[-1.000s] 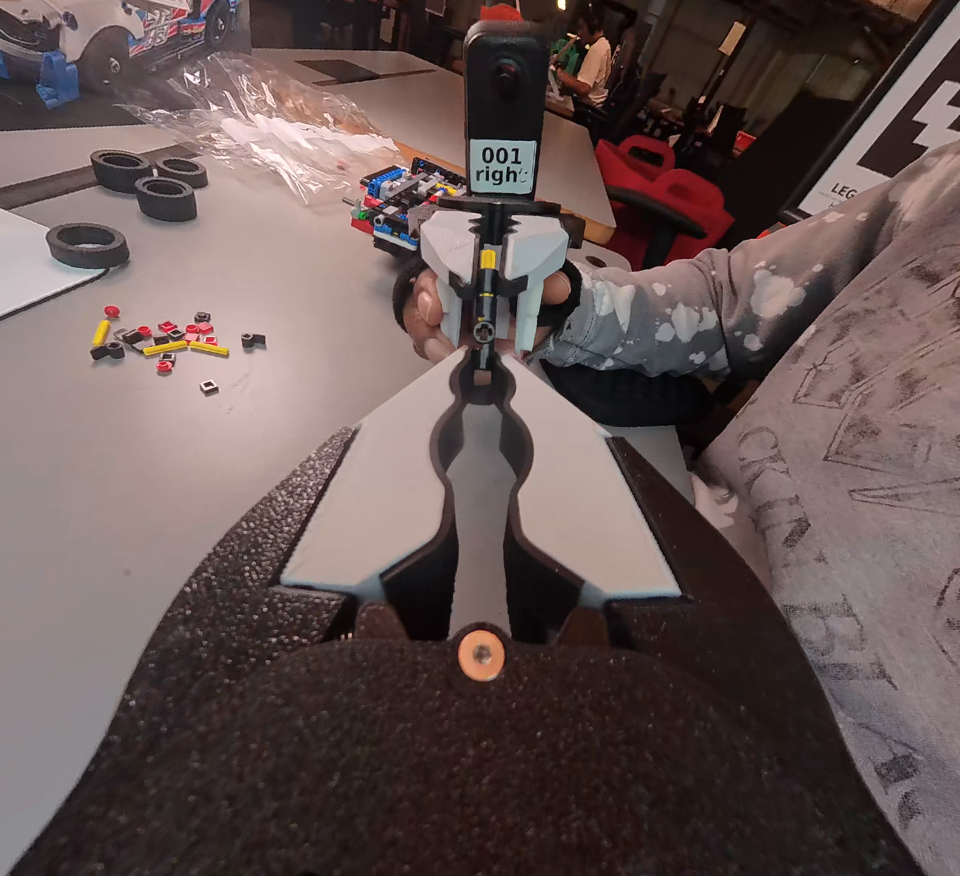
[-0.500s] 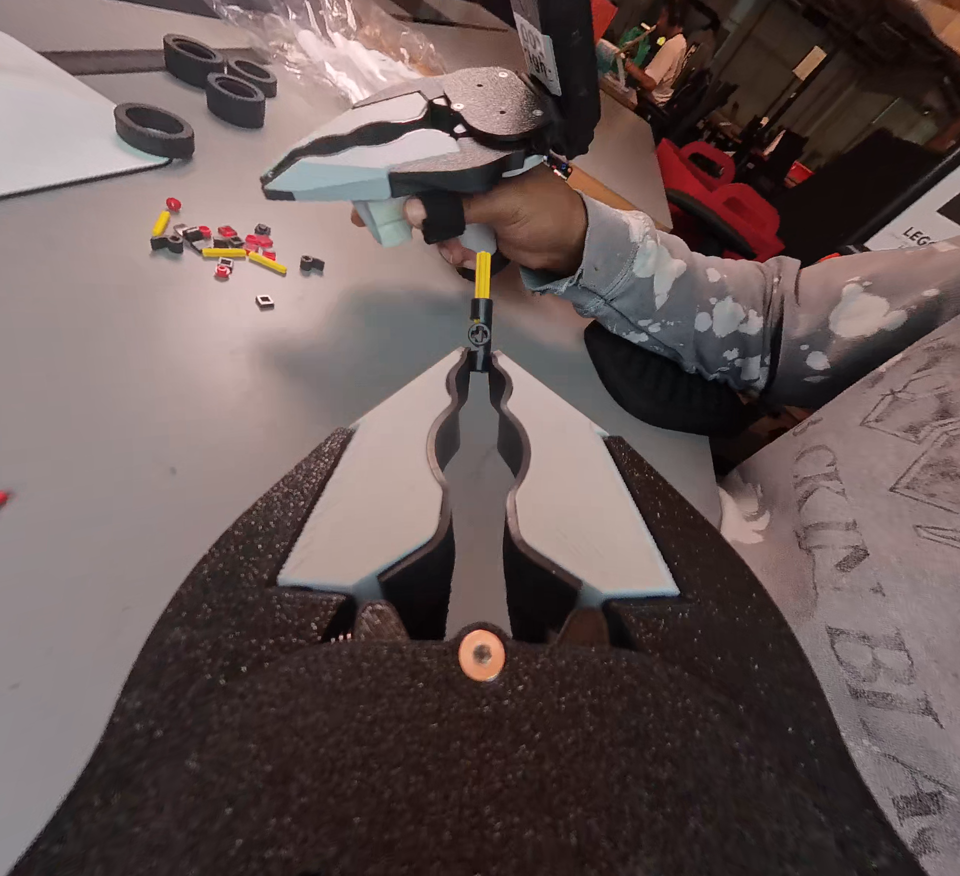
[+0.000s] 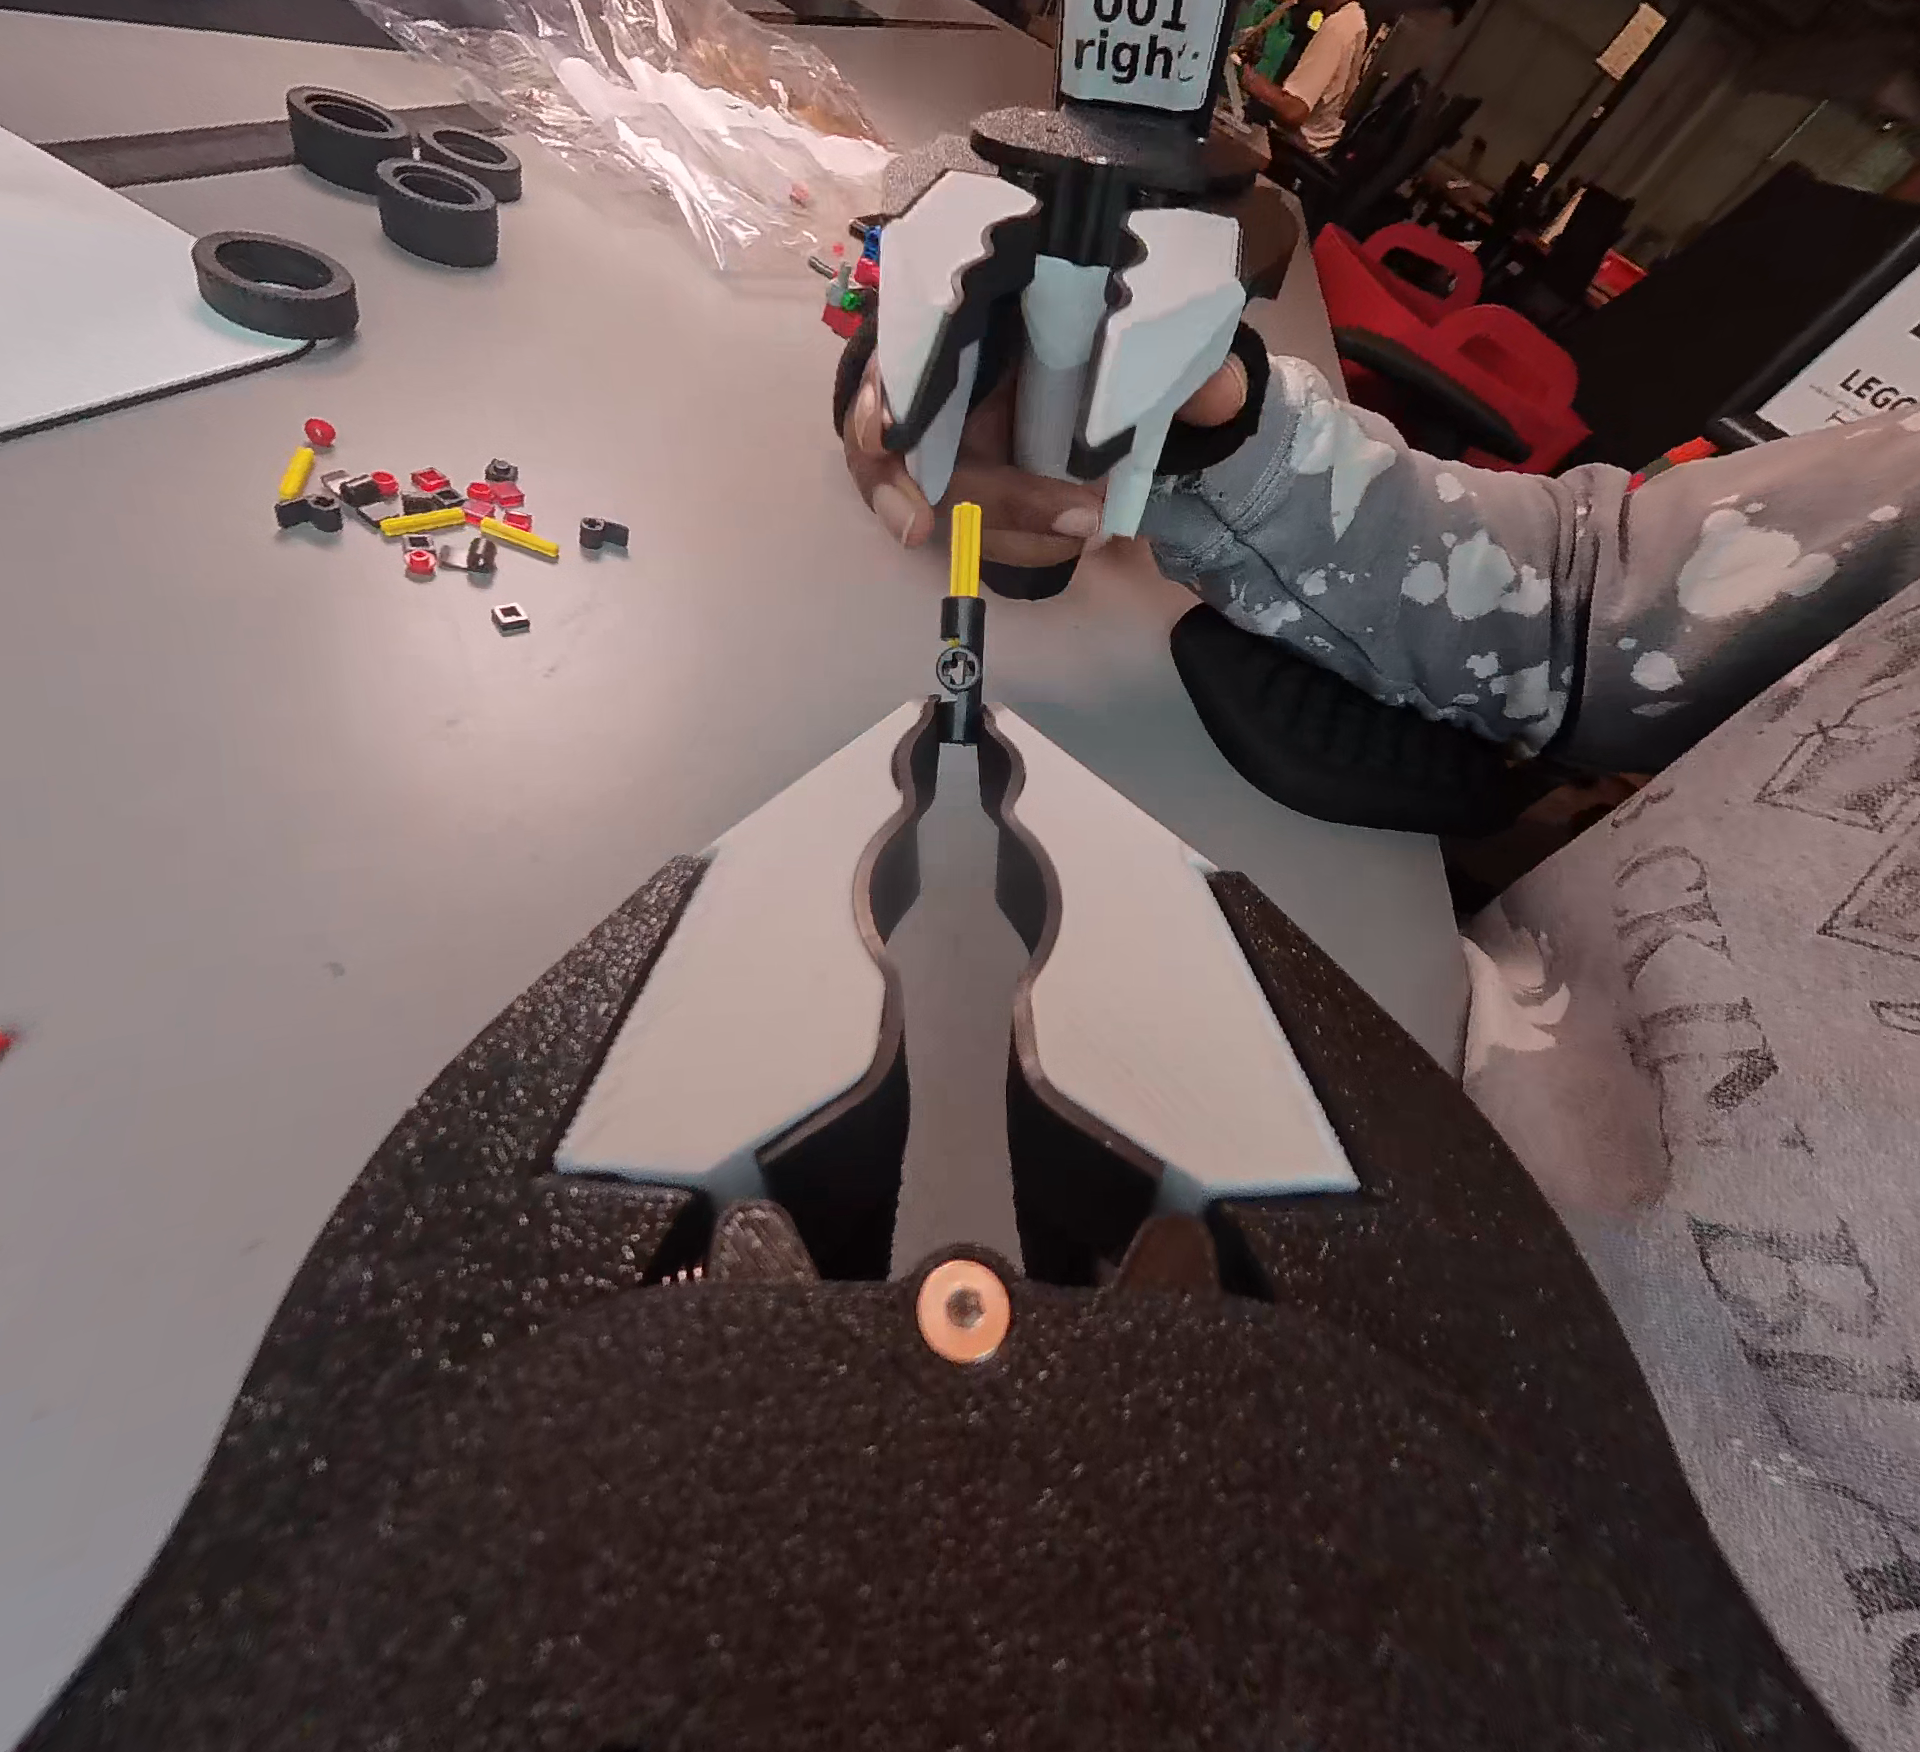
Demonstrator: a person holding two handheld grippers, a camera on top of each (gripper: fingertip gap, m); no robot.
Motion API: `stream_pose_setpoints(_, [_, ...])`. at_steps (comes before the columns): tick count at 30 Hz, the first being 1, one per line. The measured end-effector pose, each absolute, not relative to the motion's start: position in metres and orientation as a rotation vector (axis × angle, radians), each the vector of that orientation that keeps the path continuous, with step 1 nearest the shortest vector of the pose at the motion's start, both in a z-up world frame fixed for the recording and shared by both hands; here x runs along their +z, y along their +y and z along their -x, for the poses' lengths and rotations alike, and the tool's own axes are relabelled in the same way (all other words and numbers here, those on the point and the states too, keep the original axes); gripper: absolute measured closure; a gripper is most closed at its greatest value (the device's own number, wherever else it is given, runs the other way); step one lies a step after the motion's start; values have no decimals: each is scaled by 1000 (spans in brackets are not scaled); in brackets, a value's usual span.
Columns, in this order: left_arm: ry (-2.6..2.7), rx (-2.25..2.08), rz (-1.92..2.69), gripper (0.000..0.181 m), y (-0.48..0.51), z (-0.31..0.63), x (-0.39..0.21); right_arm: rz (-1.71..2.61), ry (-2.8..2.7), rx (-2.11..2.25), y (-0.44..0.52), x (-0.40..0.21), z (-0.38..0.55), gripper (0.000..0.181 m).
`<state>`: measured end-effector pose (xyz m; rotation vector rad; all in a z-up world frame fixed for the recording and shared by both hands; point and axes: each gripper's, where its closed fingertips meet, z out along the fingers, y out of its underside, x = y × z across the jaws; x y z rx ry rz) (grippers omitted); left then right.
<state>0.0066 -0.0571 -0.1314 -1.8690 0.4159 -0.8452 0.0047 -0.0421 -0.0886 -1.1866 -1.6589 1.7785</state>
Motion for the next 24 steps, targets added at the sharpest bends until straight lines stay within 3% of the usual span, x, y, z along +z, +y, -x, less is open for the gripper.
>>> stream_pose_setpoints(7, [460, -834, 1868, 177, -61, -14, -131, 1136, -1724, 1770, -57, -101, -5, 178])
stream_pose_setpoints(12, [460, -894, 1814, 177, -66, -19, -119, 1034, -1670, 1821, -60, -91, -11, 181])
stream_pose_setpoints(17, [399, -920, 1771, 177, -66, -6, -108, 1005, -1470, 1871, -28, -58, -23, 181])
stream_pose_setpoints(22, [399, -925, 1790, 177, -64, -7, -112, 1091, -1573, 1763, -38, -87, -14, 180])
stream_pose_setpoints(24, [416, -928, 1802, 177, -65, -12, -116, 1096, -1617, 1785, -51, -93, -8, 163])
